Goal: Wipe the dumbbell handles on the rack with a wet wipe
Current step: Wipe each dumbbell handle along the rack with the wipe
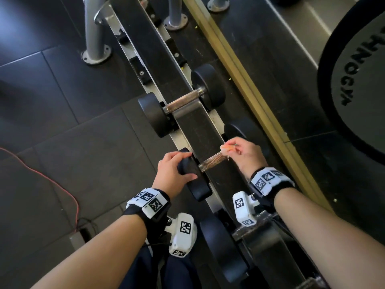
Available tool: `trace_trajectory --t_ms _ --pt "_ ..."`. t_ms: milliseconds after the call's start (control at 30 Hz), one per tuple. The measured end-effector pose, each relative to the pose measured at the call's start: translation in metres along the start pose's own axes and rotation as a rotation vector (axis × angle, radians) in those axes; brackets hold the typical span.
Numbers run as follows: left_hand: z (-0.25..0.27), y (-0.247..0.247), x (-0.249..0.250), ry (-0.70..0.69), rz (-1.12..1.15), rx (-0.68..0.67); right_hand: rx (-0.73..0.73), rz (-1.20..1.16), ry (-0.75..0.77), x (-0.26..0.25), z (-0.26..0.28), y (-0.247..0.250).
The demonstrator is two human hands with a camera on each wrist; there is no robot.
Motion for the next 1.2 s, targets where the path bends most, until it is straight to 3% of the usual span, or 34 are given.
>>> trace_trajectory --t_ms 133,233,400,567,633,800,1000,1200 --pt "-0.006 0.005 -0.005 0.010 0.045 0.027 -0.031 0.323 0.169 -0.018 -0.015 -0.013" --pt "-0.010 0.008 -0.004 0.008 0.025 0.009 -0.132 0.507 0.202 -0.014 -0.017 -0.030" --pt "-0.014 0.008 -0.001 0.009 -0.033 -0.017 -0.134 0.474 0.227 -0.012 -0.007 -0.040" --pt "-0.013 0.009 -0.002 0.010 -0.023 -0.025 -0.347 0.617 0.364 -0.028 0.012 -0.083" --pt "-0.013 0.008 -0.002 0.008 -0.023 -0.026 -0.314 0.649 0.340 -0.023 0.008 -0.069" --pt "-0.014 0.007 -0.004 0.000 -0.042 -0.044 -0.055 0.596 0.241 -0.005 0.004 -0.035" --pt "-0.015 0.005 -0.005 -0.017 -0.064 -0.049 -0.054 0.461 0.381 -0.015 0.016 -0.052" --pt "-0.015 0.005 -0.005 -0.024 -0.068 -0.054 0.163 0.325 0.167 0.005 0.013 -0.029"
Point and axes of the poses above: each hand's wrist, its own z-axis away from the middle knuckle, its own y-axis out of the back of the hand, x = y × z, the point moved 9 cm from there along -z, towards the middle knuckle
